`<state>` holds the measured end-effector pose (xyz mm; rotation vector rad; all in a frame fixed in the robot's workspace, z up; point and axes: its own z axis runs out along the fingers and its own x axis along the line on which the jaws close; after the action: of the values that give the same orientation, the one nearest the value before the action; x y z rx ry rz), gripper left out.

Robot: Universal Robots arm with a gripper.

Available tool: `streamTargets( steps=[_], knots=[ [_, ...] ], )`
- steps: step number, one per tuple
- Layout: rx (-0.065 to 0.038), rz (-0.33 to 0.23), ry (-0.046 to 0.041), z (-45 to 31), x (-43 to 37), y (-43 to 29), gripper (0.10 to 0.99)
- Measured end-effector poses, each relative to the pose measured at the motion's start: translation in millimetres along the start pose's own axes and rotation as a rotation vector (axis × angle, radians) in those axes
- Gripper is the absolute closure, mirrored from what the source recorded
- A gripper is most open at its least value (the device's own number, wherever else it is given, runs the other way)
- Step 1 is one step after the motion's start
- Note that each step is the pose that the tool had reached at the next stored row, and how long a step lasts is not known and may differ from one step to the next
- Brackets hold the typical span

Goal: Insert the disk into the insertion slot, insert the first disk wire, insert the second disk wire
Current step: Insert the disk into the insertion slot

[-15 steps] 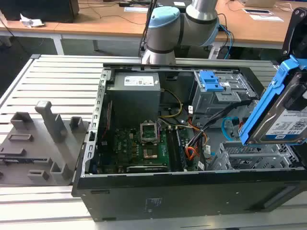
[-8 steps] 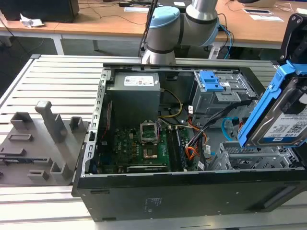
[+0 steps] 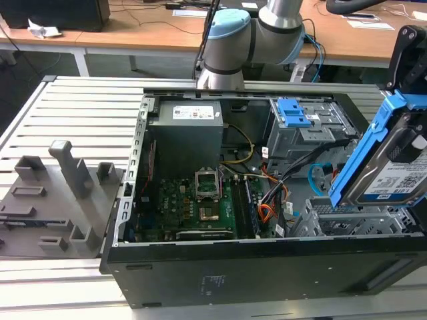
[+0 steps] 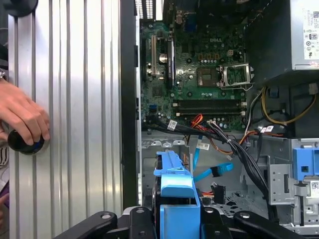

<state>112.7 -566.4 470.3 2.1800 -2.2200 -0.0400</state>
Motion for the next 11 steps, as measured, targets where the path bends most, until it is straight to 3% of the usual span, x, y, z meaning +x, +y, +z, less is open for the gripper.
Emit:
streamTargets(
  steps=[11],
  knots=[
    [0.0, 0.0, 0.0, 8.9, 0.0, -0.4, 0.725]
  ],
)
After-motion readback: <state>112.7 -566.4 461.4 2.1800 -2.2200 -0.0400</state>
